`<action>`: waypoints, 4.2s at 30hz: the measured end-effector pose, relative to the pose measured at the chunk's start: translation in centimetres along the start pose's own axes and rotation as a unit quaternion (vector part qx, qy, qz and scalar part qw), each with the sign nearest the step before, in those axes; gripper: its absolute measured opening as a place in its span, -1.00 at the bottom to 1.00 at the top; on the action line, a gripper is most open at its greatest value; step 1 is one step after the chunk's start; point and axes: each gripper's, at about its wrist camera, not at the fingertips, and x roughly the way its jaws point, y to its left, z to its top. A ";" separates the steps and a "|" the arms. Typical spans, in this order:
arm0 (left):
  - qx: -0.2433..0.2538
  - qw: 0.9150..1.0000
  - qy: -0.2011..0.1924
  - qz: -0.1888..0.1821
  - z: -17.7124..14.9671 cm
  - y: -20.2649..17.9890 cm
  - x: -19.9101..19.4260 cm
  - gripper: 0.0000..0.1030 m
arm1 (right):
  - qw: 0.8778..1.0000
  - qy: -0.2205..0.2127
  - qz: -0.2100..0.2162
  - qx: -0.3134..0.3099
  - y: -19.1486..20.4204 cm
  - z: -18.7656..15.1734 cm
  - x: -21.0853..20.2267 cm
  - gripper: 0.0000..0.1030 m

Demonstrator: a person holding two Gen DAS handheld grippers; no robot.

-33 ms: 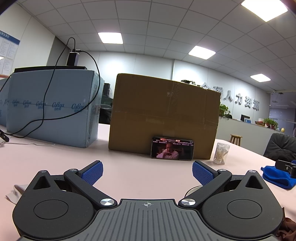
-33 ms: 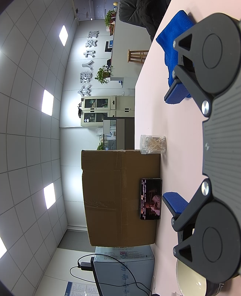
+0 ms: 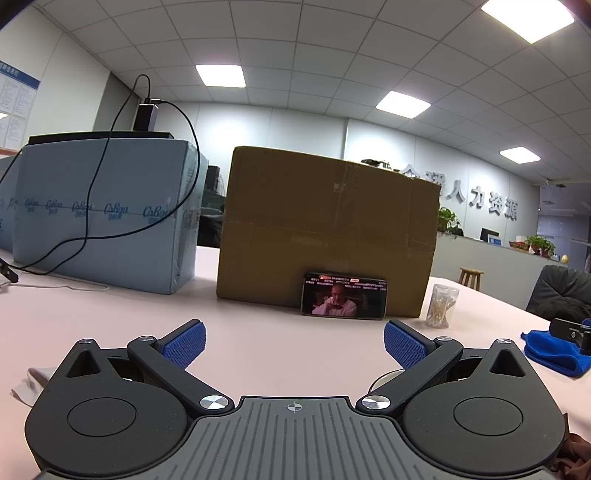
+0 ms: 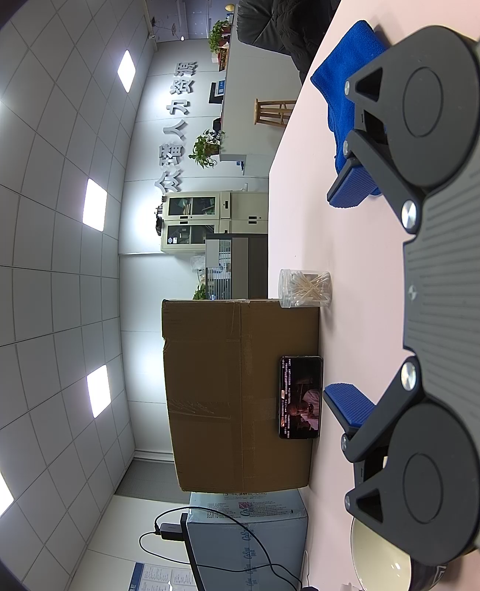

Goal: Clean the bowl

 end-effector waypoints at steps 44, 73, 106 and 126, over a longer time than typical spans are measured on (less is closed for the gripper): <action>0.050 0.998 -0.027 -0.001 2.1 -1.7 -4.9 1.00 | 0.993 -0.034 0.116 -0.013 0.0 1.9 -5.6 1.00; 0.135 0.988 0.010 -0.069 0.0 -4.2 -5.6 1.00 | 0.987 -0.013 0.125 -0.103 2.4 -0.2 -6.6 1.00; 0.105 0.991 0.012 -0.079 -0.3 -3.0 -3.6 1.00 | 0.989 -0.013 0.122 -0.085 1.4 -0.2 -6.2 1.00; 0.098 0.990 0.036 -0.099 -0.9 -2.7 -3.3 1.00 | 0.993 -0.010 0.108 -0.055 0.5 -0.3 -5.9 1.00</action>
